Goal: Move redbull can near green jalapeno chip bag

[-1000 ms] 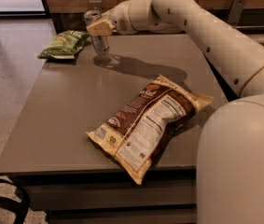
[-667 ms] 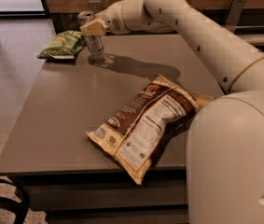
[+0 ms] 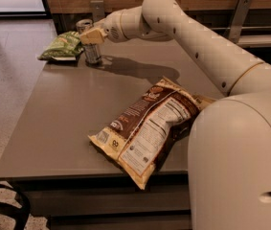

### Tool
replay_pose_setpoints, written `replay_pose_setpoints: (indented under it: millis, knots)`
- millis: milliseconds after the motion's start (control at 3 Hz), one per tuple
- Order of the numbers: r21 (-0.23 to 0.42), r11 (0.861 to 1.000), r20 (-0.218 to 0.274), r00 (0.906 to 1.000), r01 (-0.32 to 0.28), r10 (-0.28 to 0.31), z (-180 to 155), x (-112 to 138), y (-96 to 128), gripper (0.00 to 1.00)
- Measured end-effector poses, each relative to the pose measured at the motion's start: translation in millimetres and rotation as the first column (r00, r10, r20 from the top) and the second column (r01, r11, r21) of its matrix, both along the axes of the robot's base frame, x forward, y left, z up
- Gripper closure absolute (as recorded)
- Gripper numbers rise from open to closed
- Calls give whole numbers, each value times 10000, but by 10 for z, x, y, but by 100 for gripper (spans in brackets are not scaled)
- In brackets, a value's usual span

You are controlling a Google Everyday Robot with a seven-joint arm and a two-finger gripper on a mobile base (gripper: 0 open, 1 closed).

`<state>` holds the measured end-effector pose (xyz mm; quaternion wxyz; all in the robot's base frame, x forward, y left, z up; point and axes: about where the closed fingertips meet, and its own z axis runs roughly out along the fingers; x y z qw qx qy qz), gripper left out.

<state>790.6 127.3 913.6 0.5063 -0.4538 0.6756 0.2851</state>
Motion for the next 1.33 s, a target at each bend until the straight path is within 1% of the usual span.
replay_pose_setpoints:
  millis: [333,667,1000,1333]
  knots:
    - [195,9996,-168,9997,190,-187,-115,-3,-66,100]
    - [222,9996,-210,9996,184,-179,-143,-8,-50,87]
    - [224,9996,-230,9996,143,-138,-155,-14,-20,64]
    - [225,9997,-256,9996,89,-83,-172,-22,20,33]
